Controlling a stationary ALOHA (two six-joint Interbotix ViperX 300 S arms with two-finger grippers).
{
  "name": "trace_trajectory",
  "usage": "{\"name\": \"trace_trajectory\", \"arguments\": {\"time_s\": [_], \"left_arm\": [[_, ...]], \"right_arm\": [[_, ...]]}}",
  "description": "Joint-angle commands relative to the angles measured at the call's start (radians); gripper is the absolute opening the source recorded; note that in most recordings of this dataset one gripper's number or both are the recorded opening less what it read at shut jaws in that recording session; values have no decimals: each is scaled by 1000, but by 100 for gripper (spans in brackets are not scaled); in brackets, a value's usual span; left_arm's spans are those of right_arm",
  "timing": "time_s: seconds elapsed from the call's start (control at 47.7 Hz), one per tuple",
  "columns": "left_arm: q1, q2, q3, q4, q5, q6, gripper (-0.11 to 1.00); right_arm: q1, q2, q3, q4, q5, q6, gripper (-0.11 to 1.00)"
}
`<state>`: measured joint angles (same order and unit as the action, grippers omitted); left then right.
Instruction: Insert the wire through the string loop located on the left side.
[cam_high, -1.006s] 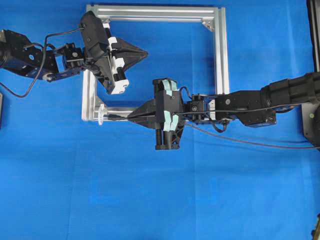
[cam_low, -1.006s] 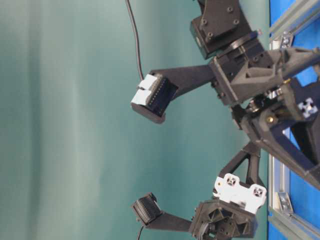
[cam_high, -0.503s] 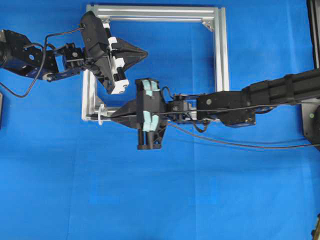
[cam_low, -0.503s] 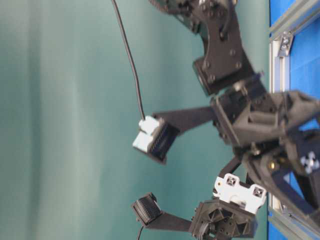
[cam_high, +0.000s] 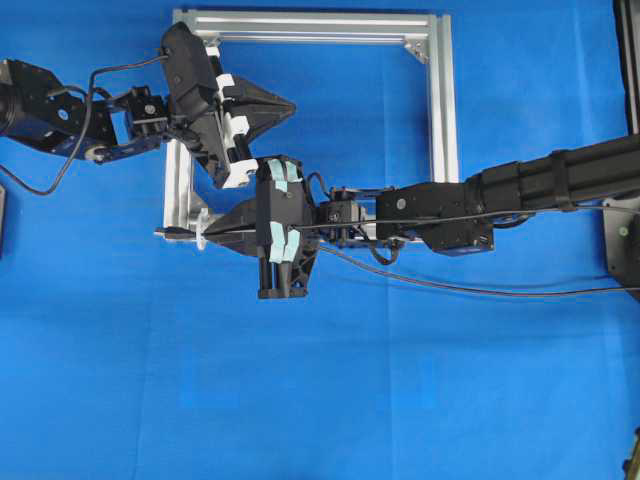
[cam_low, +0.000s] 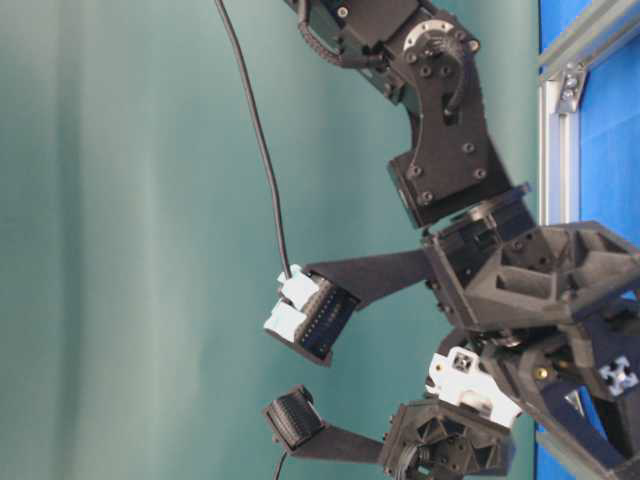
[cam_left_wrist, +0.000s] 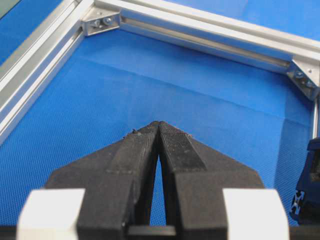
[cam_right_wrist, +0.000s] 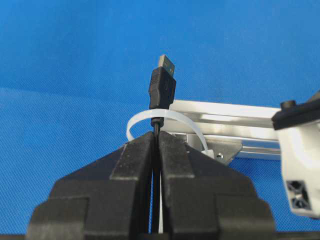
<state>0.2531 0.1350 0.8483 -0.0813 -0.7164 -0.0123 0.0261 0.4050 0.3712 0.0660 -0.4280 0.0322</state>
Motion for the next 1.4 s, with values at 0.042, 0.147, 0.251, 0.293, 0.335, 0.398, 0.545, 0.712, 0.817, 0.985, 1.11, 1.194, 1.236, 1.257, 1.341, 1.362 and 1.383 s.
{"name": "trace_trajectory", "arguments": {"time_s": [0.042,0.147,0.251,0.293,0.335,0.398,0.545,0.712,0.817,0.985,1.11,1.194,1.236,1.257,1.341,1.362,1.383], "left_arm": [[0,-28,-12,3,-5,0,0],[0,-29,-8,3,-5,-2,0],[0,-54,18,3,0,0,0],[0,-69,37,3,0,3,0],[0,-87,58,3,2,8,0],[3,-118,97,3,0,9,0],[14,-202,210,2,0,9,0],[23,-307,334,3,0,2,0],[29,-373,399,3,2,2,0],[55,-472,483,3,2,-2,0],[52,-497,497,2,6,-3,0],[35,-497,488,3,26,-5,0],[21,-497,485,3,31,-5,0],[14,-499,483,2,32,-5,0],[-29,-505,483,3,32,-5,0],[-43,-506,482,3,32,-5,0],[-55,-509,483,3,32,-5,0]], "right_arm": [[-5,-21,-20,-2,-3,-2,0],[-5,-21,-20,-2,-3,-2,0],[-5,-21,-18,-2,-3,-2,0],[-6,-21,-18,-2,-3,-2,0],[-5,-21,-17,-2,-3,-2,0],[-5,-21,-15,-2,-3,-2,0],[-6,-21,-17,-2,-5,-2,0],[-6,-21,-15,-2,-8,-2,0],[-6,-21,-15,-2,-6,-2,0],[-6,-21,-15,-2,-5,-2,0],[-6,-21,-17,-2,-6,-2,0],[-6,-21,-17,-2,-8,-2,0],[-6,-21,-17,-2,-8,-2,0],[-8,-21,-17,-2,-8,-2,0],[-6,-21,-17,-2,-8,0,0],[-6,-21,-17,0,-6,0,0],[-6,-21,-17,-2,-6,0,0]]}}
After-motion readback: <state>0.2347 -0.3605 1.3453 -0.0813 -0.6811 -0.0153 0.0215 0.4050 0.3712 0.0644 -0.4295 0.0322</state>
